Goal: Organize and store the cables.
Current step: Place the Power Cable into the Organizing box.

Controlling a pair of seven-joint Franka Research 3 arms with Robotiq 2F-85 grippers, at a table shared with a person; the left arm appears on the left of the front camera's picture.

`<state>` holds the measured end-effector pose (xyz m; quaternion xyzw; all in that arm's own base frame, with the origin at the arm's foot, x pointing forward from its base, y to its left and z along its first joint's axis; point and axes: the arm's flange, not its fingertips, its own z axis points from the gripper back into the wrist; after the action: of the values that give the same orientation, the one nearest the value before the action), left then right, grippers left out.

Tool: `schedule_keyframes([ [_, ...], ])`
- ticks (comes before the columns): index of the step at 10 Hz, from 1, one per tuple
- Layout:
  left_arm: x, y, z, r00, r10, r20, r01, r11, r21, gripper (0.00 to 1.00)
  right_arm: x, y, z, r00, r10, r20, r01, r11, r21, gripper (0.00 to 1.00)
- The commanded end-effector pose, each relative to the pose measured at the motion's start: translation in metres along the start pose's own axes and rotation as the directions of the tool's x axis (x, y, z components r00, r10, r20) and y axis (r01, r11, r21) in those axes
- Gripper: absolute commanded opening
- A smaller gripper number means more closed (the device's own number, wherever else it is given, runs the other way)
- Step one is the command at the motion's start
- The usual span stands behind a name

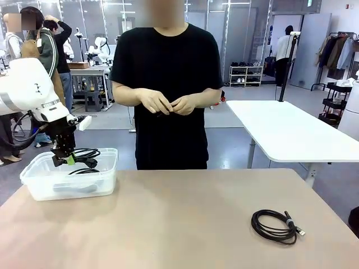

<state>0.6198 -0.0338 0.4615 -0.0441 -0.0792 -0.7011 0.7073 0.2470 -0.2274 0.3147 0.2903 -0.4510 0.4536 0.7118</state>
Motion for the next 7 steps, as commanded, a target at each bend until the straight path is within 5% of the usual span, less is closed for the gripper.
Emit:
schedule_keyframes([
  [1,0.0019,0.0069,0.0060,1.000,0.023,-0.013,-0.023,0.999,-0.024,0.57,0.0026,0.0000,0.0008,1.000,0.002,0.012,-0.002,1.000,-0.006,1.00],
  [2,0.0015,0.0070,0.0080,0.999,0.031,-0.020,-0.032,0.999,-0.021,0.82,0.0026,0.0000,0.0008,1.000,0.002,0.012,-0.002,1.000,-0.006,1.00],
  [3,0.0007,0.0076,0.0101,0.999,0.041,-0.021,-0.041,0.999,-0.021,0.96,0.0026,0.0000,0.0008,1.000,0.002,0.012,-0.002,1.000,-0.006,1.00],
  [4,0.0005,0.0076,0.0111,0.999,0.044,-0.026,-0.044,0.999,-0.023,1.00,0.0026,0.0000,0.0008,1.000,0.002,0.012,-0.002,1.000,-0.006,1.00],
  [5,0.0015,0.0082,0.0117,0.998,0.049,-0.029,-0.049,0.999,-0.021,0.80,0.0026,0.0000,0.0008,1.000,0.002,0.012,-0.002,1.000,-0.006,1.00],
  [6,0.0024,0.0082,0.0122,0.998,0.052,-0.036,-0.053,0.998,-0.022,1.00,0.0026,0.0000,0.0008,1.000,0.002,0.012,-0.002,1.000,-0.006,1.00],
  [7,0.0029,0.0072,0.0132,0.998,0.057,-0.041,-0.058,0.998,-0.020,1.00,0.0026,0.0000,0.0008,1.000,0.002,0.012,-0.002,1.000,-0.006,1.00],
])
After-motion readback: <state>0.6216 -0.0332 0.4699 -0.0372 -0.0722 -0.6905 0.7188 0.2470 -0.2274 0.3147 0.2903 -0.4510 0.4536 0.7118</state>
